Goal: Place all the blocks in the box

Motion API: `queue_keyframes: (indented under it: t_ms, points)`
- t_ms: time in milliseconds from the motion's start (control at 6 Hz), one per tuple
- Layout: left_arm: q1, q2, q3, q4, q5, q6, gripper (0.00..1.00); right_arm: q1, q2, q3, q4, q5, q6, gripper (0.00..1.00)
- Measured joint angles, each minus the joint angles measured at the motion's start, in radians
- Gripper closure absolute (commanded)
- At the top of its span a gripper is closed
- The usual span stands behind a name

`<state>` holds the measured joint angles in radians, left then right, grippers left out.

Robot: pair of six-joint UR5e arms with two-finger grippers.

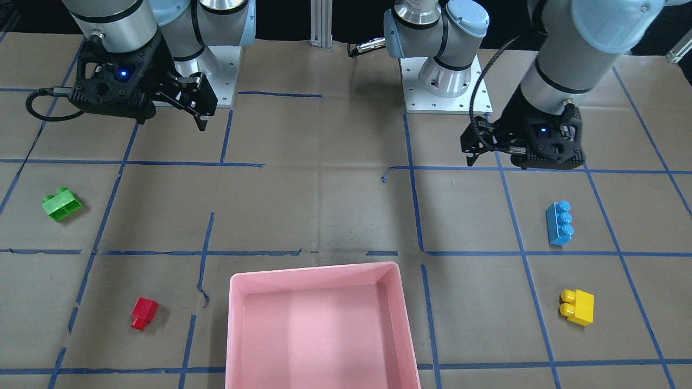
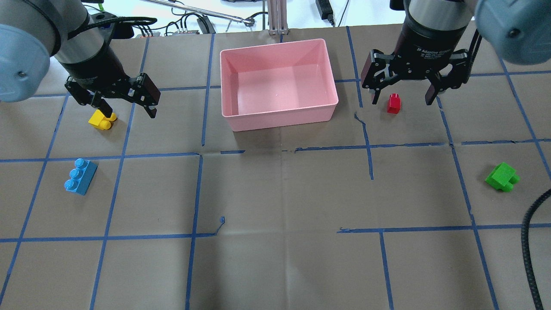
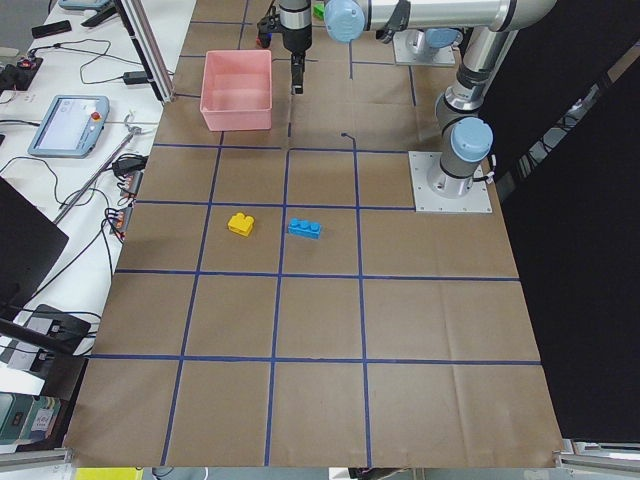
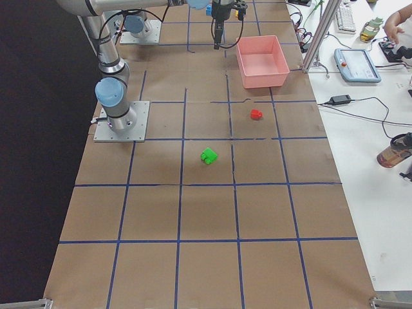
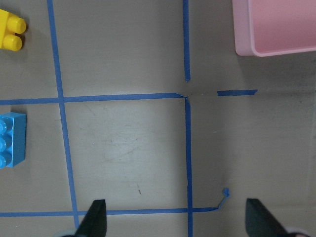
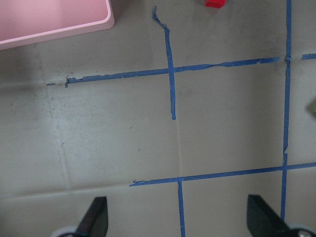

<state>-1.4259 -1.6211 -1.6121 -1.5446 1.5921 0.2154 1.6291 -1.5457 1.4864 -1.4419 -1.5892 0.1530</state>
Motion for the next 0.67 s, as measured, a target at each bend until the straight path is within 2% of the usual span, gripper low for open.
queue_keyframes:
  t_ms: [333, 667]
  points:
    - [0.126, -0.039, -0.028, 0.037, 0.003, 0.165, 0.01, -0.013, 0.005, -0.004, 0.0, 0.0, -0.012, 0.0]
    - [0.232, -0.114, -0.038, 0.096, 0.006, 0.313, 0.02, -0.092, 0.011, -0.007, -0.005, 0.0, -0.157, 0.0]
